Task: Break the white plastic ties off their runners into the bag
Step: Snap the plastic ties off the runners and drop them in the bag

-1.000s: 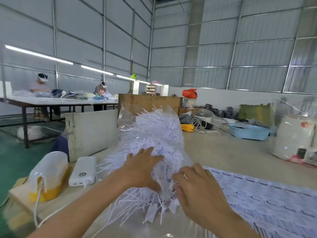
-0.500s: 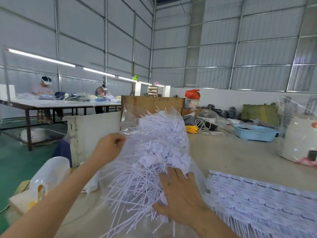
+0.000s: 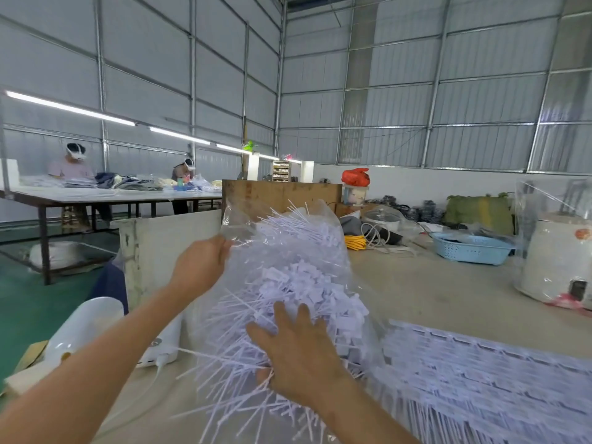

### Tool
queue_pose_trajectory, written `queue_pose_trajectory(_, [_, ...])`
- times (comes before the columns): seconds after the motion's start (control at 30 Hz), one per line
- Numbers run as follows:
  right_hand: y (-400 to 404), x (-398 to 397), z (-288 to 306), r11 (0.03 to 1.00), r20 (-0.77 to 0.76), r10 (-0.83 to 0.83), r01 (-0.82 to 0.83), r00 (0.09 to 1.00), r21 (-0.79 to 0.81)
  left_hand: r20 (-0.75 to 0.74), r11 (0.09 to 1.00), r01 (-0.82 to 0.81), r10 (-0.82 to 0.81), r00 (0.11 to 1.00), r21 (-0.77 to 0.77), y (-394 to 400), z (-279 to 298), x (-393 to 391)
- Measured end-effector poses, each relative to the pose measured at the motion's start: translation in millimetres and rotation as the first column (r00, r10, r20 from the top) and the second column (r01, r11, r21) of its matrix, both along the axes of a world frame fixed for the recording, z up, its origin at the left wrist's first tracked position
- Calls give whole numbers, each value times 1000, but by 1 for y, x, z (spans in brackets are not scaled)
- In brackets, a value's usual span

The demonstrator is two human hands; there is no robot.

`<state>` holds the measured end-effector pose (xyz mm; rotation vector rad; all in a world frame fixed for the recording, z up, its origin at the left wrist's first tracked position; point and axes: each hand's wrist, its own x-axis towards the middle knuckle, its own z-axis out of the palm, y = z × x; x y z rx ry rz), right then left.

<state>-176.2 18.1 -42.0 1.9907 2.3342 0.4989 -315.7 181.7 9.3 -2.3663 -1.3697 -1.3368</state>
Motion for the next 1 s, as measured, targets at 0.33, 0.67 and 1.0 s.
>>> queue_pose_trajectory(0.33, [2, 15, 15, 987, -46, -158, 159, 986, 31, -295, 958, 36, -124, 947, -286, -6, 52, -33])
queue_pose_trajectory(0.67, [44, -20, 29, 854, 51, -519, 520, 853, -7, 110, 982, 150, -137, 984, -118, -63, 79, -25])
queue_pose_trajectory(1.0, [20, 0, 13, 982, -71, -191, 190, 979, -14, 65, 991, 131, -131, 989, 3, -92, 38, 8])
